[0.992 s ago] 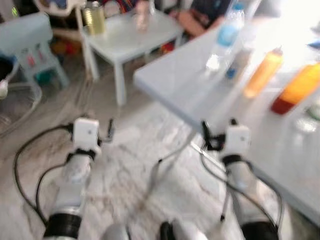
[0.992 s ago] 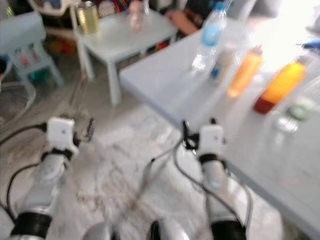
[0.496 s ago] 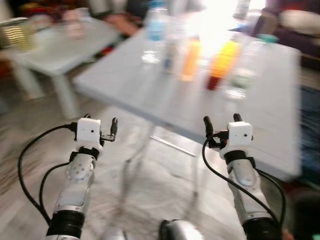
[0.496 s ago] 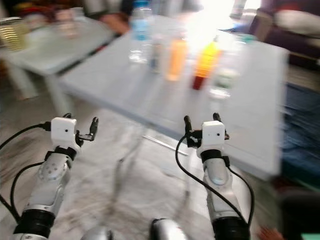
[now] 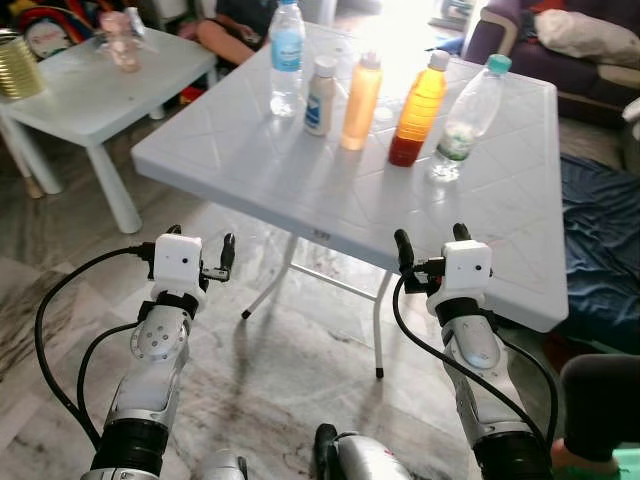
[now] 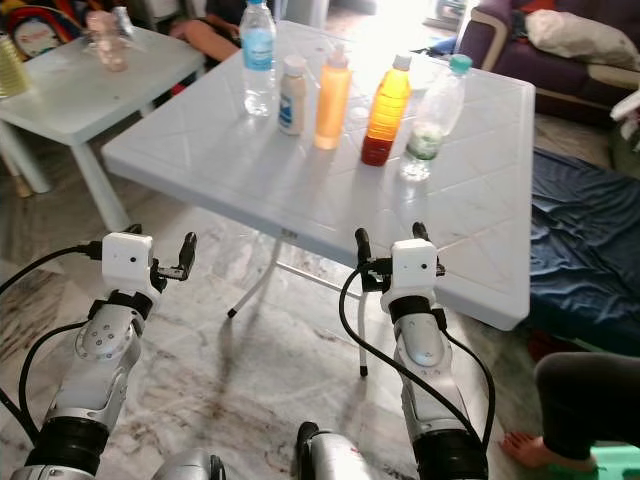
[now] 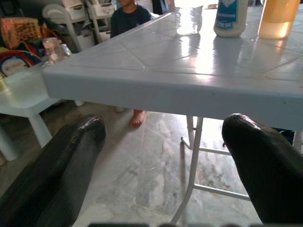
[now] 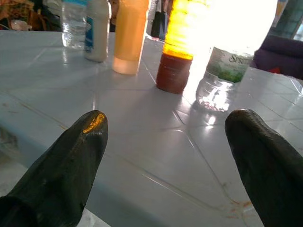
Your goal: Restocking fridge
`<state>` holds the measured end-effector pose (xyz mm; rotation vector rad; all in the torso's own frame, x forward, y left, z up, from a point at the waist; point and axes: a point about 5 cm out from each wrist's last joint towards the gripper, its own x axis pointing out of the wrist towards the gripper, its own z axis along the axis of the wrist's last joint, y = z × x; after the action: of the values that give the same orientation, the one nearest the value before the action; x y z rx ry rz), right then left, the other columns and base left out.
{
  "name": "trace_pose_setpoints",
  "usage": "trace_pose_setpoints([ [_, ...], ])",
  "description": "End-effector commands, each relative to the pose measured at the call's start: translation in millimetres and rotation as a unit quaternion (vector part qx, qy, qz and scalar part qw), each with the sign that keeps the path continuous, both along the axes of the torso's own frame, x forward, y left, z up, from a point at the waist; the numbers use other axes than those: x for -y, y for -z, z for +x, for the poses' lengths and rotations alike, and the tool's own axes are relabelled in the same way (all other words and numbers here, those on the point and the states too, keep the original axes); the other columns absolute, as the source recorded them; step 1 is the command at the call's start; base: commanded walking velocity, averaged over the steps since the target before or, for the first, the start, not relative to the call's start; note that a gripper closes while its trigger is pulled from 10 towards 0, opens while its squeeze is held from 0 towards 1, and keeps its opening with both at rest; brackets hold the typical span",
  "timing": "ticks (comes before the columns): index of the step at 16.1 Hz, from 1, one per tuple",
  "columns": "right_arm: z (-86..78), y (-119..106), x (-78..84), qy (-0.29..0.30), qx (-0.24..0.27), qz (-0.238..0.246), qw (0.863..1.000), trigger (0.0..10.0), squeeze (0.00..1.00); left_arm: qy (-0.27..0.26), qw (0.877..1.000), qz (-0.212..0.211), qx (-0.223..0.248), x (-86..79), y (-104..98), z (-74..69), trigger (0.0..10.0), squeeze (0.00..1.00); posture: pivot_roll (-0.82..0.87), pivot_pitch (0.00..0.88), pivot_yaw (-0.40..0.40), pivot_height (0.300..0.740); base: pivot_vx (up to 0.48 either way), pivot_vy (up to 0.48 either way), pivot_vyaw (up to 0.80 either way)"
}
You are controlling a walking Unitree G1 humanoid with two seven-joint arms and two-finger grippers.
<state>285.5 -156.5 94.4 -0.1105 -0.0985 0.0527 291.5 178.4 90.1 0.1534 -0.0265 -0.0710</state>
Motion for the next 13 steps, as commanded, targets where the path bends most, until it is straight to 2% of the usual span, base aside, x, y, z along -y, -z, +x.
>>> trace_pose_setpoints([
  [1,1.2,-6.3,2.1,0.001,0.015,-0.007,1.0,10.0,0.0,0.007,1.0,0.0,0.01,4.1,-3.3,-1.0,10.0,0.0,0.04,0.099,-0.049,0.74,0.0,0.0,0.0],
  [4,1.4,-6.0,1.1,-0.003,0.011,0.002,1.0,10.0,0.0,0.023,1.0,-0.008,0.012,9.2,-4.9,-0.7,10.0,0.0,0.04,0.1,-0.047,0.74,0.182,0.0,0.0],
  [8,1.2,-5.1,1.2,-0.003,0.011,0.002,1.0,10.0,0.0,0.024,1.0,-0.006,0.011,6.8,-5.0,-1.6,10.0,0.0,0.04,0.103,-0.046,0.74,0.279,0.0,-0.71],
  [13,2.0,-5.8,-1.4,-0.009,0.011,-0.003,1.0,10.0,0.0,0.02,1.0,-0.002,0.008,4.6,-4.1,-3.2,10.0,0.0,0.05,0.112,-0.053,0.74,0.224,0.0,0.0],
])
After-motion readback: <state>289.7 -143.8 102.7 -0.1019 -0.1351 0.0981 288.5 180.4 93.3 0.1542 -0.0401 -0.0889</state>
